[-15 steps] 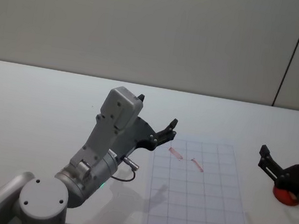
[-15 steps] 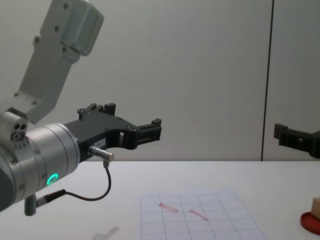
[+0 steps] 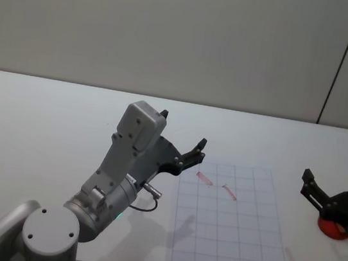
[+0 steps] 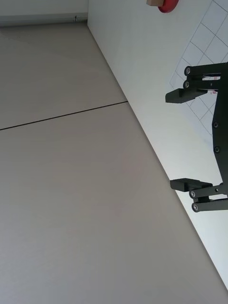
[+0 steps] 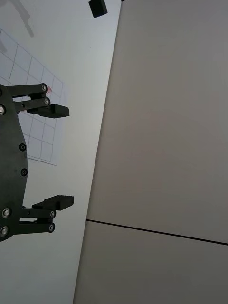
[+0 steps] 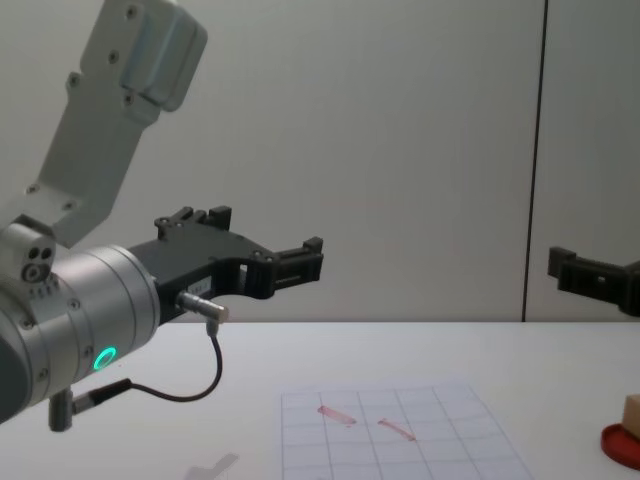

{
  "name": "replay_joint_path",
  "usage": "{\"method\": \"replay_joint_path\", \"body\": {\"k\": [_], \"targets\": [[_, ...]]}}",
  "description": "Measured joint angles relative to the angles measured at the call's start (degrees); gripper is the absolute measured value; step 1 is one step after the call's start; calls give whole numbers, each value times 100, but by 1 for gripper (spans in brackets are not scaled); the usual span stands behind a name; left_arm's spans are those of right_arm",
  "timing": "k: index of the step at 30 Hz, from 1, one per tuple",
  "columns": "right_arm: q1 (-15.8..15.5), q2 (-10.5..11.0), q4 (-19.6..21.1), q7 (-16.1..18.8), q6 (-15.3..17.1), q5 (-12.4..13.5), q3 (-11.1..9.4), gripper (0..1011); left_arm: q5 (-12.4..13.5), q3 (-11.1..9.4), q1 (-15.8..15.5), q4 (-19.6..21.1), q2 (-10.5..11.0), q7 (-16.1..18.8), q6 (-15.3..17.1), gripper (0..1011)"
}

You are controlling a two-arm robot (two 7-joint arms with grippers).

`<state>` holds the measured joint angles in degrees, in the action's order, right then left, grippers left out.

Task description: Use the one hand to pick up the stamp and affix it onto the A4 paper.

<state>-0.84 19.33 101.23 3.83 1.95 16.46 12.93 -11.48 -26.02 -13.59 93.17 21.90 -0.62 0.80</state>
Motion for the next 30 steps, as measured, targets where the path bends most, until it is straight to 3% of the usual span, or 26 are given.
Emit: {"method": "replay_joint_path", "body": {"k": [30], "targets": [[0, 0, -1, 0, 0, 0, 1, 1001, 0, 0, 0, 0, 0, 0, 0, 1002]]}}
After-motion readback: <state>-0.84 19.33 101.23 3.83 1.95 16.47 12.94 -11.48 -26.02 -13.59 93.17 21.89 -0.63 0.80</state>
